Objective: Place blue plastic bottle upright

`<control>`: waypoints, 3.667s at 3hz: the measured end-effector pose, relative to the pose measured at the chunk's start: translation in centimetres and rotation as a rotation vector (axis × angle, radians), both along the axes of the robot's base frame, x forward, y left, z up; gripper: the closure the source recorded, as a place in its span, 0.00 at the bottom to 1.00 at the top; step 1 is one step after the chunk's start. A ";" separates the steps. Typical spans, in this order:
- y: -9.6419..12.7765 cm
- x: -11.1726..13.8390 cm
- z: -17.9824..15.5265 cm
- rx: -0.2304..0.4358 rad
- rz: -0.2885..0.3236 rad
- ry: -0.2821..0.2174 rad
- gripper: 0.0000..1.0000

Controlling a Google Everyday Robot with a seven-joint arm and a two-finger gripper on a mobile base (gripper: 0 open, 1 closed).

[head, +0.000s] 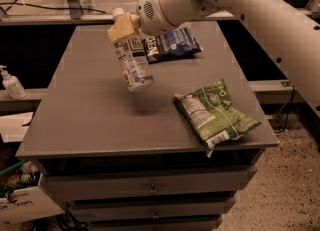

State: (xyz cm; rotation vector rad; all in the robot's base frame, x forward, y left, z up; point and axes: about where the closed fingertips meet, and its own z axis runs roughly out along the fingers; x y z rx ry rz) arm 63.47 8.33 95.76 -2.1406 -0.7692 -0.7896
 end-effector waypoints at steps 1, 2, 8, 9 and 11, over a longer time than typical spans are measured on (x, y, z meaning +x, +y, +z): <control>0.1 1.0 0.9 0.103 0.016 -0.103 1.00; 0.5 1.7 1.8 0.175 0.048 -0.212 1.00; 3.3 0.7 3.4 0.239 0.412 -0.647 1.00; 2.9 0.5 2.5 0.208 0.494 -0.706 1.00; 1.4 -0.3 0.0 0.209 0.526 -0.735 1.00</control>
Offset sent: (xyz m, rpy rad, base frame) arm 0.0239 0.0036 0.0321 0.2619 -0.3569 0.0828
